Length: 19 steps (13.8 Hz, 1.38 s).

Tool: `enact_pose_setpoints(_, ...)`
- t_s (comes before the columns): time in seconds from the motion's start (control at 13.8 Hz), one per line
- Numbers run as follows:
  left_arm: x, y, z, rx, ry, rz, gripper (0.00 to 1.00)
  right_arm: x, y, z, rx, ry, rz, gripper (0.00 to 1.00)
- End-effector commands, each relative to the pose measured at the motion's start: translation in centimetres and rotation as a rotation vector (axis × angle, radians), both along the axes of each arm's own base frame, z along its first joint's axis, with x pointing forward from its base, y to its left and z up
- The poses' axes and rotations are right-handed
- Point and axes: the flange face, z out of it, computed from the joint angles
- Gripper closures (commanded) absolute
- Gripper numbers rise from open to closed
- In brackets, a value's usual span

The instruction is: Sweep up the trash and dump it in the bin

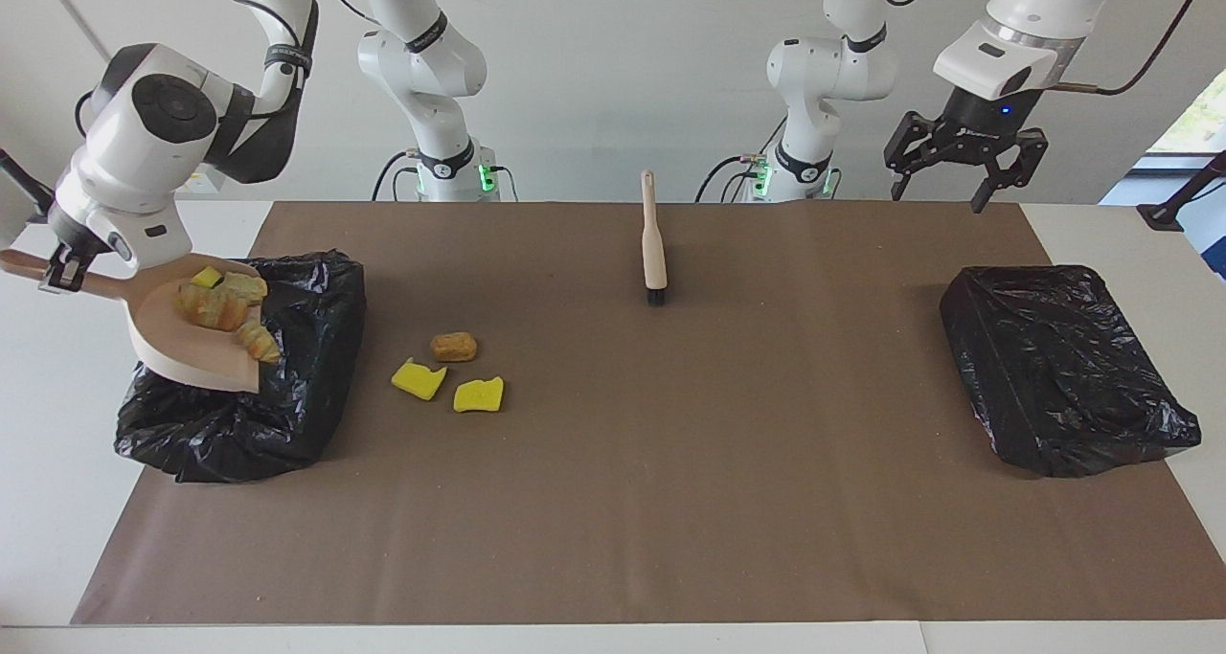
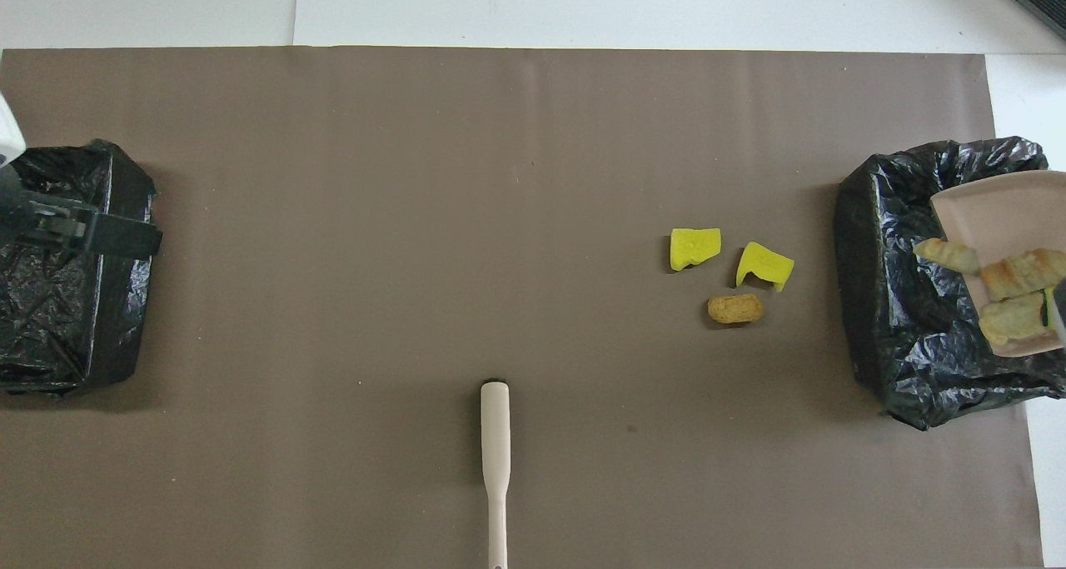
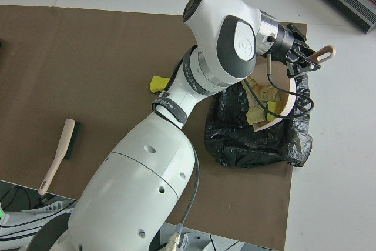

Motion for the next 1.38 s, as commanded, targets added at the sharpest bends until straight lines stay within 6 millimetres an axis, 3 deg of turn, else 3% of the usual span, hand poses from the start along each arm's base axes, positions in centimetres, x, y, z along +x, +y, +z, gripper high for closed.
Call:
enact_pose_setpoints(0.0,-0.1,1.2,0.7,0.027,0.035,0.005,0.0,-0.3,1.4,0.7,-0.043,-0.004,-0.028,1.0)
enact_pose_setpoints(0.22,-0.9,2.5,0.9,0.025,0.046,0.029,0.0,-0.3,1.6,0.7,-0.041,-0.006,-0.027,1.0)
enact_pose_setpoints(0.8,-0.9,3.2,0.9,0.023,0.045,0.046,0.0,-1.2,-1.7,0.4,-0.024,-0.035,-0.096,1.0)
enact_pose_setpoints(1.02,-0.9,3.3,0.9,0.023,0.045,0.047,0.0,-2.3,-2.8,2.8,-0.03,-0.058,-0.13,1.0)
enact_pose_setpoints(1.31,-0.9,3.2,0.9,0.023,0.045,0.046,0.0,-4.9,-2.2,5.9,0.1,-0.124,-0.234,1.0)
